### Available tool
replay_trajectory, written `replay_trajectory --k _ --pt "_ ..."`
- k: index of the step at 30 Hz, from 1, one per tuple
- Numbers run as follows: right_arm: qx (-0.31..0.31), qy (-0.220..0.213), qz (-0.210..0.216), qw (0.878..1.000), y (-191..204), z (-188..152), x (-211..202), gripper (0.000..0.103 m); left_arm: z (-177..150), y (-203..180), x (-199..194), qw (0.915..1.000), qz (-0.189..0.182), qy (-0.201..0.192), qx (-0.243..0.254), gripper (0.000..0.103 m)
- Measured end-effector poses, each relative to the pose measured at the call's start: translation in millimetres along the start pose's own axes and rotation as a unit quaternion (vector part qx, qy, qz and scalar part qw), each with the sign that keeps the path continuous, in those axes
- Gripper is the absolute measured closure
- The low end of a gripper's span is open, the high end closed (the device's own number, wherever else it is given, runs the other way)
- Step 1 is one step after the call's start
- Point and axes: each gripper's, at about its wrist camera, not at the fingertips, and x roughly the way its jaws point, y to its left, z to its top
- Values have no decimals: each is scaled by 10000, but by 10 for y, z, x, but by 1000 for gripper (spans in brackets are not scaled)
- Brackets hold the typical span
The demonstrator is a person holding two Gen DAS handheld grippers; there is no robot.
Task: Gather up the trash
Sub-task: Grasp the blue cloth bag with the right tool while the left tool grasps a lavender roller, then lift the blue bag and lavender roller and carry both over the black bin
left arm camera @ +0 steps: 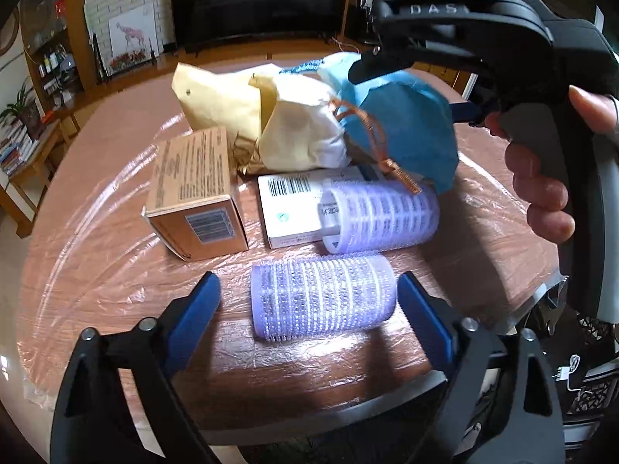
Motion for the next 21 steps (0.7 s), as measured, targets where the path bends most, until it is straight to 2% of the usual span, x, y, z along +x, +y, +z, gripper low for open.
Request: replay_trajectory --k 3,7,13,18,21 --pt "44 70 34 10000 -22 6 64 12 -4 35 32 9999 -66 68 -65 15" --pt "5 112 101 9999 -14 -11 107 17 -17 52 84 9999 -81 142 43 21" --pt "33 96 95 9999 9 4 107 18 -60 -16 99 9996 -8 138 259 22" --pt "76 89 197 9997 16 24 133 35 -90 -113 80 9986 89 113 514 31" --pt "71 32 235 9997 24 12 112 42 -111 -130 56 9985 40 102 542 31"
